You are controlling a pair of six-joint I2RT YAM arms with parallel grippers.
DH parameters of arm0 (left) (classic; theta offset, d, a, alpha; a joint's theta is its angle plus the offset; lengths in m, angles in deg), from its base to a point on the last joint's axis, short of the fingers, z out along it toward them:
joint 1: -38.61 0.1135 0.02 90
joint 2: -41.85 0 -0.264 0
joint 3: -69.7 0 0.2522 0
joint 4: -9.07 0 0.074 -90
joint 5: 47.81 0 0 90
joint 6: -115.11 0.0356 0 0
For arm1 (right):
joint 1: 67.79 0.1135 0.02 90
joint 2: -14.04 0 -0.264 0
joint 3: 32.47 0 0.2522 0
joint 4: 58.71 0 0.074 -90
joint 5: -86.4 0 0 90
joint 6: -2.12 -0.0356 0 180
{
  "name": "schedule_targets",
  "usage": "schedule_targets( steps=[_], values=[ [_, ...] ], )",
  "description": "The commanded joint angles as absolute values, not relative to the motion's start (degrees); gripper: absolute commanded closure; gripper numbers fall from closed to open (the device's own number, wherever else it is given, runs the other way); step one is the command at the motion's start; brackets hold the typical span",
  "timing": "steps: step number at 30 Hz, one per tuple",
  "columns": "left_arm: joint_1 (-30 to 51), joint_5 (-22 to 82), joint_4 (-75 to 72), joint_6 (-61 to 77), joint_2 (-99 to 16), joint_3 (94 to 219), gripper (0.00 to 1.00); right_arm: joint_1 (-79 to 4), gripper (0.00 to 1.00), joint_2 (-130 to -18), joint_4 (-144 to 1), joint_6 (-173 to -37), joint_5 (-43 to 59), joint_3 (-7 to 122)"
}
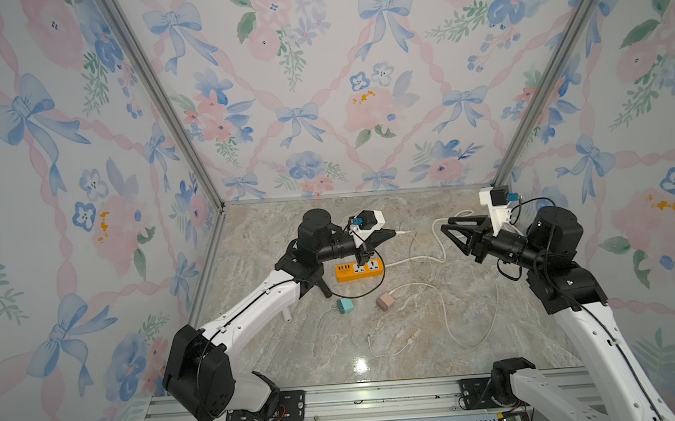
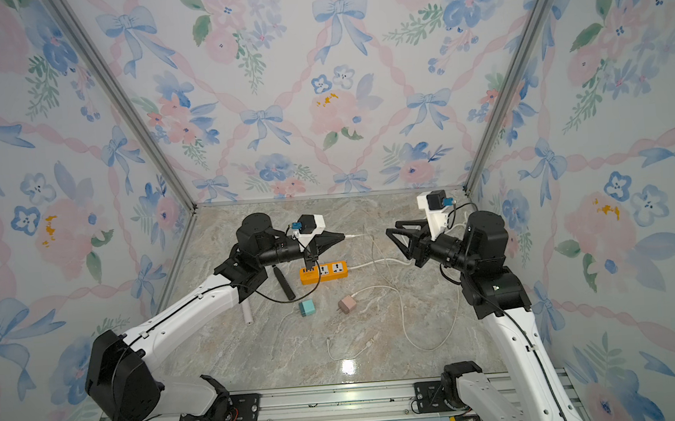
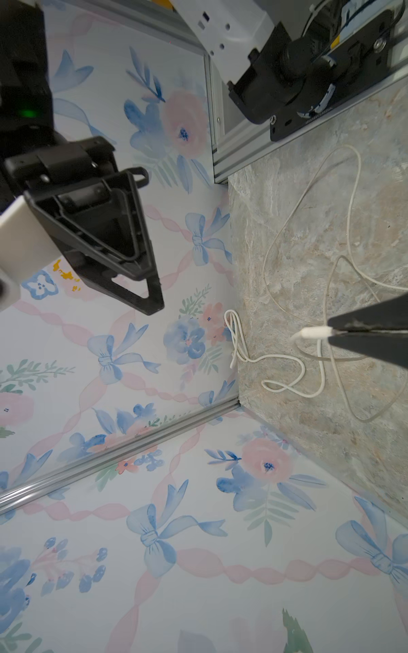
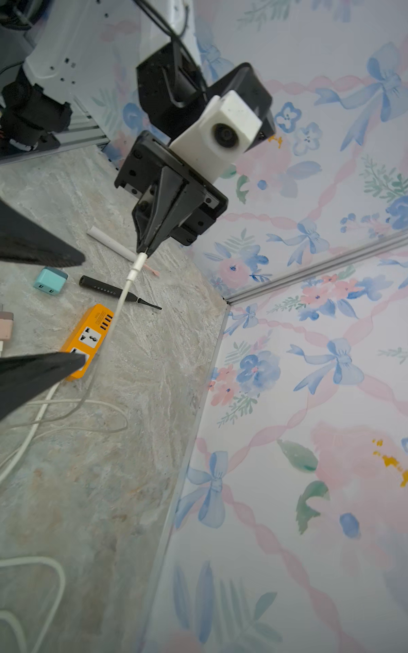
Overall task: Charge the electric toothbrush
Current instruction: Pick up the charging cable from the corner of the board.
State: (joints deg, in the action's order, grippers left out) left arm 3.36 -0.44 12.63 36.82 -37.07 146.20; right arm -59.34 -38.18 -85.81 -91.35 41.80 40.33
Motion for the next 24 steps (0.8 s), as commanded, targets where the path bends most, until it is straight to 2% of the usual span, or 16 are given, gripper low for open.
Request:
schedule_targets(
  steps=[1, 4, 9, 10, 13, 14, 20, 24],
  values=[
    [4.2, -10.1, 12.2, 31.0, -35.0, 144.2, 1.00, -54.2, 0.55, -41.6, -79.7, -68.7, 52.6, 40.2],
    [4.6, -11.0, 11.8, 31.9, -34.2, 143.0, 1.00, -50.1, 0.50, -46.1, -82.4, -64.2, 54.1, 42.4],
    [4.9, -12.0, 11.5, 32.5, -34.0, 143.3, 1.00, -49.3, 0.53, -51.4, -74.4, -70.3, 62.1, 41.9],
    [4.9, -12.0, 11.5, 32.5, -33.9, 143.3, 1.00, -49.0, 0.56, -51.9, -72.1, -72.2, 62.9, 41.4],
    [5.0, -11.6, 11.4, 33.2, -33.7, 143.5, 1.00, -48.6, 0.75, -52.9, -70.3, -74.3, 64.6, 40.9],
    [5.0, -11.9, 11.5, 33.2, -33.8, 143.6, 1.00, -48.7, 0.76, -53.1, -70.7, -74.1, 64.7, 40.8],
    [5.0, -11.9, 11.4, 33.1, -34.0, 144.1, 1.00, -47.8, 0.72, -55.1, -70.9, -74.5, 66.1, 40.8],
    [5.0, -12.0, 11.5, 33.0, -33.9, 144.5, 1.00, -47.5, 0.75, -56.6, -71.9, -74.0, 66.9, 40.8]
  ],
)
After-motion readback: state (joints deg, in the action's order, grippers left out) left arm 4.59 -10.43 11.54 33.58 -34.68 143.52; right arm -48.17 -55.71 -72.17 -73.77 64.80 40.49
